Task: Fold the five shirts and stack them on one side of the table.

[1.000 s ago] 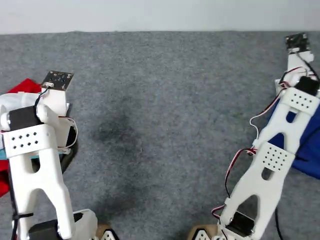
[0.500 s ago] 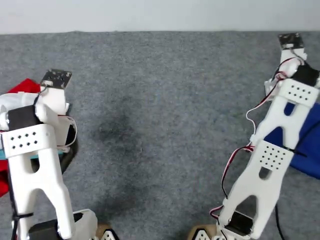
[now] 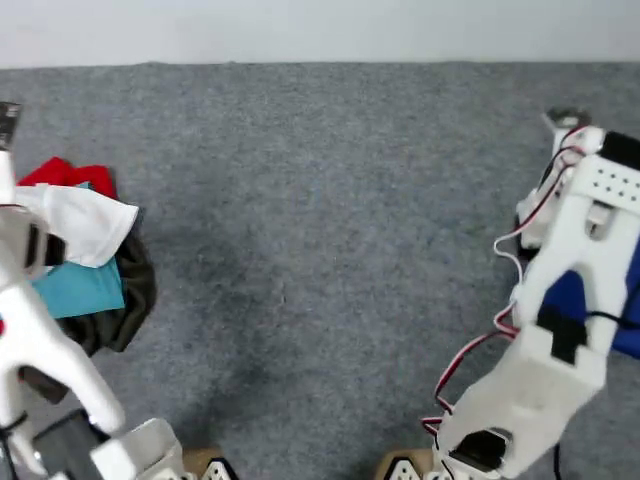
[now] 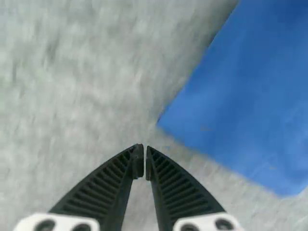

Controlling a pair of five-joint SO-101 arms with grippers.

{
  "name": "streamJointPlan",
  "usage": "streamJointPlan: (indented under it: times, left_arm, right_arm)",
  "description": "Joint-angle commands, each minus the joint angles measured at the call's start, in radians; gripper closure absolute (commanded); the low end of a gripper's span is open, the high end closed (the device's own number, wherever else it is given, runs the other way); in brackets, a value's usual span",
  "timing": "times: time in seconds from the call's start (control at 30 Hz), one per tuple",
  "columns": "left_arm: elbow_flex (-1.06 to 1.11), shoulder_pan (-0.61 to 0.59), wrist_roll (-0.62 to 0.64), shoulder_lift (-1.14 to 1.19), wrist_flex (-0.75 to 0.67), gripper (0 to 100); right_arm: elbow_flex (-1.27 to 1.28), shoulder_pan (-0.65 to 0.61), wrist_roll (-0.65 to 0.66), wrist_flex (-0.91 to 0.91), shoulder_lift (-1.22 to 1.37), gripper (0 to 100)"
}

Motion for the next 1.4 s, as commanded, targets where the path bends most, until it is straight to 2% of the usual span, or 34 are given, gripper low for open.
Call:
streamJointPlan:
  times: [0.0,0.3,0.47,0.63,0.77,0.9,1.13,1.37]
  left_arm:
    - [-0.159,-0.037,-0.055,0.081,-0.020,77]
    - [-0.395,-0.084,-0.101,0.353,-0.020,78]
    - [-0.447,-0.097,-0.101,0.470,-0.020,78]
    - [-0.495,-0.091,-0.100,0.522,-0.021,87]
    - [-0.518,-0.091,-0.100,0.539,-0.068,98]
    - [-0.518,-0.091,-0.097,0.539,-0.072,99]
    - [-0.641,-0.068,0.066,0.489,-0.037,99]
    - [-0.857,0.074,0.219,0.388,-0.006,99]
  right_arm:
    - [0.143,0.007,-0.011,0.041,-0.171,98.0]
    - [0.377,0.001,-0.009,0.041,-0.325,98.0]
    - [0.453,0.001,-0.011,0.041,-0.334,98.0]
    - [0.479,0.004,-0.011,0.041,-0.335,98.0]
    - [0.479,0.005,-0.011,0.041,-0.335,98.1]
    - [0.479,0.005,-0.012,0.041,-0.335,98.2]
    - [0.479,0.005,-0.012,0.041,-0.335,98.3]
    - [0.479,0.007,-0.012,0.044,-0.335,98.3]
